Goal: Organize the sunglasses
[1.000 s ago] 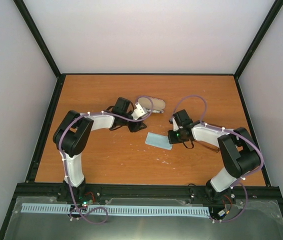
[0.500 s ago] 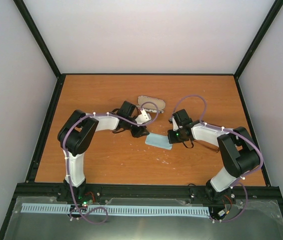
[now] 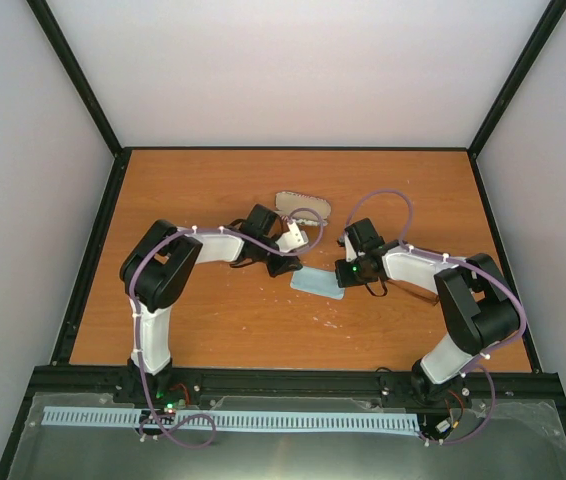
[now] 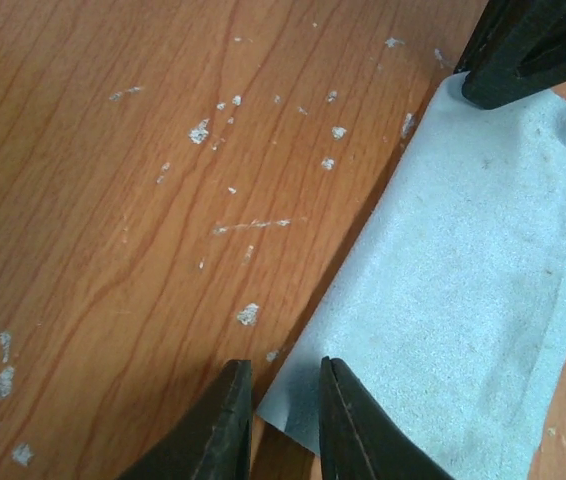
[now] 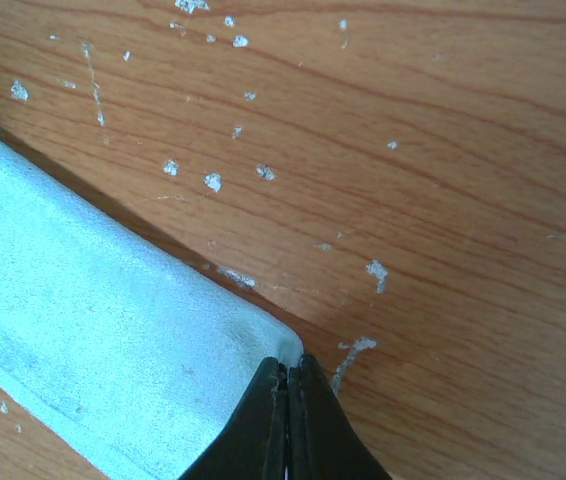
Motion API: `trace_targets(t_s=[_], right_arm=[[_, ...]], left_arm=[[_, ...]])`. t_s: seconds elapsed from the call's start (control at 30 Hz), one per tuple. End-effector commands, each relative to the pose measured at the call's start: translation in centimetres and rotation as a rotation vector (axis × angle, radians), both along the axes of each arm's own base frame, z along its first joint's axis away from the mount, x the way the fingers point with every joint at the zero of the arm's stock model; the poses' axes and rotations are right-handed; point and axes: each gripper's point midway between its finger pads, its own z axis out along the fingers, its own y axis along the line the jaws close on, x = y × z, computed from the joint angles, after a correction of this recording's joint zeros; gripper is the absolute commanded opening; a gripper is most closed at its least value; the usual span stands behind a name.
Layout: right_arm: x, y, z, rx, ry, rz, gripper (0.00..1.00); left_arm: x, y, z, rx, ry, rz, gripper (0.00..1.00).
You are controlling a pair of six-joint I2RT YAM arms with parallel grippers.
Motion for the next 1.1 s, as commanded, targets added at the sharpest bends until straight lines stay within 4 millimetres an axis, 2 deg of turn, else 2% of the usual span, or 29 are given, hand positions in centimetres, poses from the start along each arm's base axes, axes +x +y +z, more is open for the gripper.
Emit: trace_targets(t_s=[0.0, 0.13, 0.3, 0.47, 0.73, 1.0, 1.07], right_arm=[[-1.2, -0.5, -1.0, -0.036, 0.046, 0.008, 0.03], [-1.1, -0.4, -1.0, -0.033, 0.045, 0.007, 0.03], [-1.0, -0.3, -1.1, -0.029, 0.046, 0.009, 0.03], [-0.7, 0.0, -0.9, -0.021, 0.037, 0.011, 0.03], [1.5, 0.9, 1.0, 0.002, -0.035, 0.009, 0.03], [5.2, 2.7, 4.0, 0.034, -0.123, 0.025, 0.03], [6.0, 3.2, 3.9, 0.036, -0.123, 0.034, 0.03]], left_arm=[[-0.9, 0.2, -0.7, 0.023, 0.007, -0.025, 0.21], [-1.4, 0.7, -0.9, 0.034, 0.009, -0.025, 0.15], [-1.9, 0.8, -1.1, 0.033, 0.023, -0.027, 0.01], [-1.6, 0.8, -0.7, 0.029, 0.008, -0.017, 0.01], [1.5, 0.6, 2.9, -0.007, -0.104, 0.036, 0.01], [5.0, 2.7, 5.6, -0.038, -0.153, 0.111, 0.01], [5.7, 3.3, 6.0, -0.038, -0.168, 0.128, 0.01]])
